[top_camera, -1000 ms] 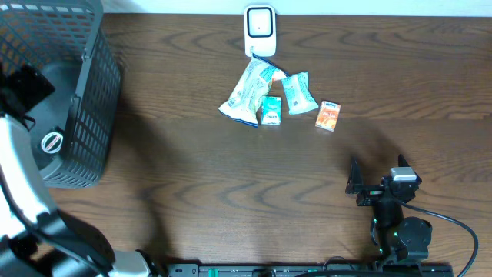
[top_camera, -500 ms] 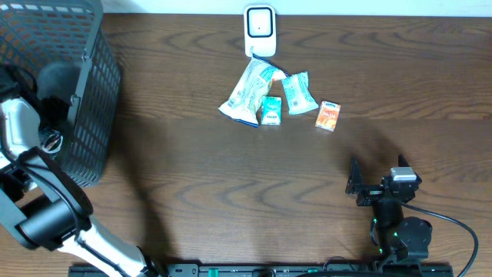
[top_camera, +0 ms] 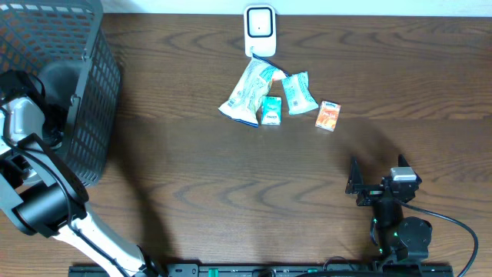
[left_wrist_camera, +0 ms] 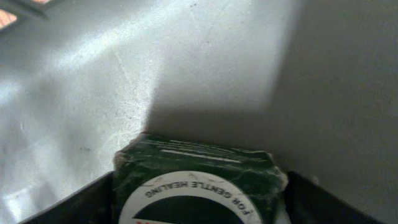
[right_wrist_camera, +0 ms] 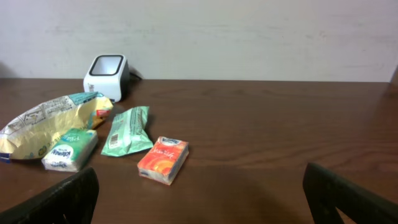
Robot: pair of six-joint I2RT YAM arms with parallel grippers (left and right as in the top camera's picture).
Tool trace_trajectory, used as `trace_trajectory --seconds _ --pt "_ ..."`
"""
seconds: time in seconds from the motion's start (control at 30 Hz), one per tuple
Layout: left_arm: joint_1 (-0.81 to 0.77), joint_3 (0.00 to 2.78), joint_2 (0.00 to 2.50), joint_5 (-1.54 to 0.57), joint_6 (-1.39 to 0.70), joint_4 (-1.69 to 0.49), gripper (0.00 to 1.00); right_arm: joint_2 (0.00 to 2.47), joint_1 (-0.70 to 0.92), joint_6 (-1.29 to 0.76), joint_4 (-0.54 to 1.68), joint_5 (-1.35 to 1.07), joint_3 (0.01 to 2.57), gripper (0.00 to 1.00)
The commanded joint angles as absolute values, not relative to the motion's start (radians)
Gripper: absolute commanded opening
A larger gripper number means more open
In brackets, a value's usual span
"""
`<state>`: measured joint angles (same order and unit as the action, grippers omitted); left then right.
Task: Scan the item barcode
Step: 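Return the left gripper to the basket and grasp a dark green tin, then carry the dark green tin to the scanner and drop it in front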
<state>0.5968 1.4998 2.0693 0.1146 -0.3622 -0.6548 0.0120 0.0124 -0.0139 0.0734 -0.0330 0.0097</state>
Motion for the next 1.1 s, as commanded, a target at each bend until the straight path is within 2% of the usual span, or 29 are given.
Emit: trace_trajectory --seconds 0.0,0.1,0.13,0.17,0.47,0.57,0.8,0.93,1.07 --pt "0.6 1.49 2.122 0.142 -0.357 -0.671 0.68 0.008 -0.001 -0.014 0.075 -0.033 0.006 0.99" --pt "0.6 1.491 2.094 0.142 -0.357 -0.672 0.62 0.008 -0.001 -0.014 0.075 -0.033 0.006 0.99" --pt "0.6 1.491 2.07 0.142 -0.357 -0.672 0.54 0.008 -0.001 -0.014 0.075 -0.033 0.006 0.99" --pt "0.6 1.492 2.045 0.138 -0.357 -0.673 0.5 0.008 -0.001 -0.014 0.075 -0.033 0.006 0.99" --pt "0.6 1.492 1.76 -0.023 -0.36 -0.627 0.49 0.008 -0.001 -0.014 0.075 -0.033 0.006 0.99" --pt "0.6 1.492 1.594 -0.094 -0.374 -0.567 0.49 0.008 -0.001 -0.014 0.075 -0.033 0.006 0.99" --pt "0.58 1.492 1.329 -0.376 -0.686 -0.324 0.49 0.008 -0.001 -0.014 0.074 -0.033 0.006 0.99" --pt "0.444 1.492 1.262 -0.49 -0.728 -0.241 0.49 0.008 -0.001 -0.014 0.075 -0.033 0.006 0.99" --pt "0.144 1.491 1.301 -0.485 -0.686 -0.281 0.49 0.008 -0.001 -0.014 0.075 -0.033 0.006 0.99"
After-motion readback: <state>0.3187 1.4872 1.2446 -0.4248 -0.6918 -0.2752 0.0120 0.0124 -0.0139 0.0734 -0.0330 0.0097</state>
